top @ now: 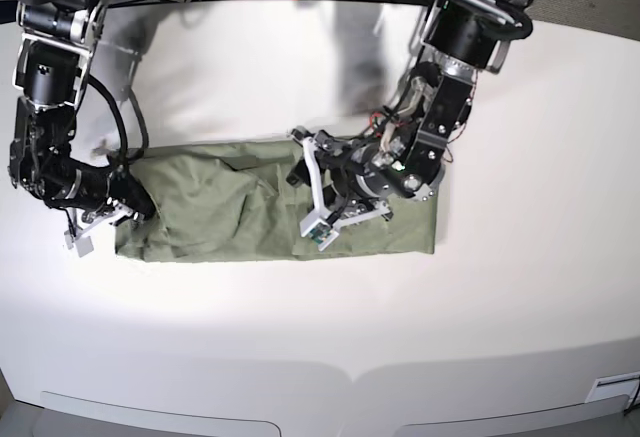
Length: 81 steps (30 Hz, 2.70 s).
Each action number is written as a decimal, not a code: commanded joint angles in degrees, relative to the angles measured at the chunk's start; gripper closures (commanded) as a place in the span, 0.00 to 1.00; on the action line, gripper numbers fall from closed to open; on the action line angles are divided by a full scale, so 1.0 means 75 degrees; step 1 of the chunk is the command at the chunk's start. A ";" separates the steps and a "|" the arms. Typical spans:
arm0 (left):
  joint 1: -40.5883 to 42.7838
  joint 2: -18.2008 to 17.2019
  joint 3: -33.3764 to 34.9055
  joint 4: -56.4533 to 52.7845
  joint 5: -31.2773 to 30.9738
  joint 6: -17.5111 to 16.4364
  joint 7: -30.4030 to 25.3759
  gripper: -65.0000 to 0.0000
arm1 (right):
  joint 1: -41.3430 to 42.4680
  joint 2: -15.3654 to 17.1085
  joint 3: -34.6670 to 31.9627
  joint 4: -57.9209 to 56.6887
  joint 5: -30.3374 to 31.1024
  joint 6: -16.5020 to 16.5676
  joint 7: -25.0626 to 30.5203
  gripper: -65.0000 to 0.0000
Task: Fold the T-shirt properly
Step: 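Lift the folded strip's ends with both grippers, then fold the strip over again, bringing both grippers toward each other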
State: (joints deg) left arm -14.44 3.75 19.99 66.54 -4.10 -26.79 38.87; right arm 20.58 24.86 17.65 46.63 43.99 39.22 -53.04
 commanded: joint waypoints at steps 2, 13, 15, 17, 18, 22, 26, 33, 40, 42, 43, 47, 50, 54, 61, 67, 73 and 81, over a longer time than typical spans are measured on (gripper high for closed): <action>-0.0117 -0.0020 -0.0003 0.0096 0.0032 0.0038 -0.0015 0.55 | 0.0195 -0.0093 0.0017 0.0469 0.0574 0.0104 -0.0286 1.00; -0.0469 0.0000 -0.0009 0.0286 -0.0691 -0.0230 -0.0131 0.55 | 0.0198 -0.1390 0.0017 0.1807 0.0825 0.0104 -0.0790 1.00; -0.0557 -0.0003 -0.0009 0.0452 -0.0688 -0.0230 -0.0128 0.55 | 0.0201 -0.1585 0.0015 0.1865 0.0833 0.0104 -0.0793 1.00; -0.0664 -0.0003 -0.0009 0.0595 -0.0685 -0.0230 -0.0020 0.55 | 0.0221 -0.1772 0.0015 0.1883 0.0868 0.0104 -0.0796 1.00; -0.0729 -0.0009 -0.0009 0.0653 -0.0682 -0.0230 0.0093 0.55 | 0.0242 -0.1865 0.0015 0.1883 0.0976 0.0104 -0.0828 1.00; -0.1090 -0.0017 -0.0009 0.0743 -0.0149 -0.0230 0.0874 0.55 | 0.0344 -0.2241 -0.0006 0.1883 0.1023 0.0104 -0.0863 1.00; -0.1574 -0.0184 -0.0015 0.0743 0.0312 -0.0195 0.1221 0.55 | 0.0455 -0.2559 -0.0006 0.1883 0.1023 0.0104 -0.1026 1.00; -0.2189 -0.0970 -0.0015 0.0752 0.0291 0.0207 0.2299 0.55 | 0.0772 -0.2591 -0.0006 0.1883 0.1023 0.0104 -0.1227 1.00; -0.1842 -0.2393 -0.0015 0.1122 -0.1329 0.0201 0.2669 0.55 | 0.0924 -0.2600 -0.0015 0.1883 0.1023 0.0104 -0.1256 1.00; -0.1626 -0.2748 -0.0015 0.1542 -0.2046 0.0201 0.2669 0.55 | 0.0941 -0.2597 -0.0020 0.1883 0.1026 0.0104 -0.1256 1.00; -0.1510 -0.2906 -0.0015 0.1836 -0.2323 0.0204 0.2681 0.55 | 0.0956 -0.2594 -0.0020 0.1883 0.1020 0.0104 -0.1256 1.00; -0.0898 -0.3448 -0.0015 0.3171 -0.2868 0.0201 0.2751 0.55 | 0.0982 -0.2600 -0.0020 0.1883 0.1023 0.0104 -0.1294 1.00; -0.0350 -0.3678 -0.0015 0.3573 -0.2859 0.0178 0.2742 0.55 | 0.1011 -0.2640 -0.0020 0.1883 0.1029 0.0104 -0.1343 1.00; 0.0321 -0.3587 -0.0015 0.3573 -0.2480 0.0178 0.2372 0.55 | 0.1046 -0.2783 -0.0020 0.1883 0.1250 0.0104 -0.1349 1.00; 0.0892 -0.3506 -0.0015 0.3570 -0.1635 0.0207 0.1868 0.55 | 0.1067 -0.3142 -0.0615 0.1883 0.1387 0.0104 -0.1515 1.00; 0.0889 -0.3258 -0.0015 0.3570 -0.1250 0.0434 0.1836 0.55 | 0.1064 -0.3456 -0.1510 0.1883 0.1422 0.0104 -0.1448 1.00; 0.0883 -0.3238 -0.0015 0.3570 -0.0408 0.0898 0.1958 0.55 | 0.1040 -0.3995 -0.1655 0.1883 0.1393 0.0104 -0.1629 1.00; 0.0530 -0.3579 -0.0015 0.3582 -0.0050 0.1810 0.2506 0.55 | 0.1003 -0.4453 -0.1664 0.1880 0.1271 0.0104 -0.1591 1.00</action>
State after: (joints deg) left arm -9.26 -22.68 20.25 92.31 -4.60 -13.58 58.11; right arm 26.44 -7.92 5.19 59.70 52.16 39.48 -65.87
